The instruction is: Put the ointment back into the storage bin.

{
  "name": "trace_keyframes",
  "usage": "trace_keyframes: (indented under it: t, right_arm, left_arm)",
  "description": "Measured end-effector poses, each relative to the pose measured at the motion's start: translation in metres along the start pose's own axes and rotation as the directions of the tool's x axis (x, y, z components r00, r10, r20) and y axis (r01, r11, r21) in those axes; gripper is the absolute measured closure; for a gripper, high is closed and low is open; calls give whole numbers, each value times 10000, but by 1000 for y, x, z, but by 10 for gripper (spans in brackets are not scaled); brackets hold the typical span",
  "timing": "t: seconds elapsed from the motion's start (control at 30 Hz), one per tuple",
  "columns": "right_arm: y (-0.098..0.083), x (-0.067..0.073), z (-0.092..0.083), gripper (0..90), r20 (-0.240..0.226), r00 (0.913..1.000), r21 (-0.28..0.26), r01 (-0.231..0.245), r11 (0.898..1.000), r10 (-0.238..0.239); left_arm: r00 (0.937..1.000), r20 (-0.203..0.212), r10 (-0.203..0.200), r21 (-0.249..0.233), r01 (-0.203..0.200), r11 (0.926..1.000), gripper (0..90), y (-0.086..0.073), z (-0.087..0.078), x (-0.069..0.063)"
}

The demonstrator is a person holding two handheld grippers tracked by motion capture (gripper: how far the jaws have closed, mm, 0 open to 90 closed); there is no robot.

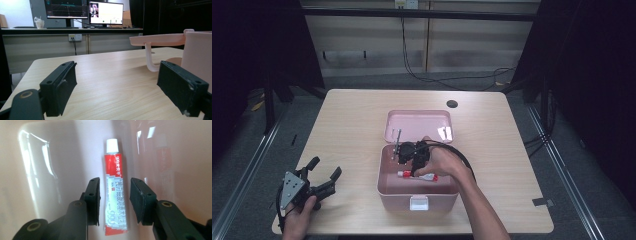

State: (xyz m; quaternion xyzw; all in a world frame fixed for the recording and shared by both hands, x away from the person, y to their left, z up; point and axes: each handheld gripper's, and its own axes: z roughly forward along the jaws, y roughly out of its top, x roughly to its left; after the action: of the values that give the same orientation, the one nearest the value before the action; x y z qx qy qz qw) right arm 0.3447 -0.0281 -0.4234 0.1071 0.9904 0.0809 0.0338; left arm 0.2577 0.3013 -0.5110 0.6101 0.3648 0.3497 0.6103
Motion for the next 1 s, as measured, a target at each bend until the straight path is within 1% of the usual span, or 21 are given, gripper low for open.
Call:
trace_keyframes:
  t: [0.1, 0.2, 0.23, 0.27, 0.3, 0.37, 0.43, 0.5, 0.53, 0.6, 0.63, 0.67, 0.8, 0.83, 0.87, 0.9, 0.93, 0.97, 1.0]
  right_arm:
    - [-3, 1, -5, 598, -14, 9998, -209, -206, 9996, 206]
    - [-5, 0, -7, 594, -18, 9997, -288, -238, 9993, 237]
    - [-6, 0, -10, 587, -4, 9986, -413, -528, 9977, 529]
    - [-8, 0, -13, 588, -10, 9984, -643, -559, 9964, 560]
    - [-10, 0, -14, 587, -52, 9976, -658, -689, 9955, 687]
    - [-12, 1, -16, 588, -65, 9973, -738, -738, 9945, 735]
    - [-18, 1, -21, 587, -114, 9960, -1021, -894, 9907, 887]
    - [-19, 1, -23, 572, -190, 9941, -1110, -1080, 9879, 1065]
    - [-20, 1, -24, 569, -149, 9932, -1148, -1165, 9865, 1155]
    - [-21, 1, -26, 563, -255, 9919, -1426, -1267, 9816, 1244]
    - [-21, 1, -26, 563, -255, 9919, -1426, -1267, 9816, 1244]
    - [-24, 2, -30, 561, -257, 9898, -1540, -1424, 9778, 1401]
    - [-34, 3, -37, 552, -289, 9846, -2026, -1748, 9635, 1725]
    - [-34, 3, -37, 552, -289, 9846, -2026, -1748, 9635, 1725]
    - [-37, 4, -39, 544, -353, 9785, -2101, -2062, 9557, 2033]
    - [-42, 3, -41, 539, -461, 9763, -2329, -2165, 9481, 2117]
    - [-48, 4, -44, 539, -475, 9702, -2467, -2420, 9384, 2377]
    - [-49, 5, -45, 538, -411, 9698, -2505, -2431, 9371, 2406]
    - [-53, 6, -49, 538, -346, 9674, -2767, -2507, 9277, 2511]
  left_arm:
    - [10000, 13, -3, 5, 3, 10000, 155, 0, 0, 0]
    - [10000, 11, 6, 10, -6, 10000, 156, 0, 0, 0]
    - [10000, 6, 8, 11, -8, 10000, 155, 0, 0, 0]
    - [10000, 13, 2, 5, -2, 10000, 156, 0, 0, 0]
    - [10000, 10, -1, 11, 1, 10000, 156, 0, 0, 0]
    - [10000, 7, 4, 13, -4, 10000, 156, 0, 0, 0]
    - [10000, 16, 36, 49, -37, 10000, 156, 0, 0, 0]
    - [10000, 7, 85, 57, -85, 9999, 156, 0, 0, 1]
    - [10000, 17, 35, 53, -35, 10000, 156, 0, 0, 0]
    - [10000, 6, 8, 26, -8, 10000, 156, 0, 0, 0]
    - [10000, 6, 8, 26, -8, 10000, 156, 0, 0, 0]
    - [10000, 13, 39, 52, -39, 10000, 156, 0, 0, 0]
    - [10000, 14, 39, 54, -39, 10000, 156, 0, 0, 0]
    - [10000, 14, 39, 54, -39, 10000, 156, 0, 0, 0]
    - [10000, 4, -3, 20, 3, 10000, 156, 0, 0, 0]
    - [10000, 6, 16, 34, -16, 10000, 156, 0, 0, 0]
    - [10000, 6, 75, 60, -75, 10000, 156, 0, 0, 0]
    - [10000, 6, 67, 60, -67, 10000, 156, 0, 0, 0]
    - [10000, 4, 94, 64, -94, 9999, 156, 0, 0, 1]
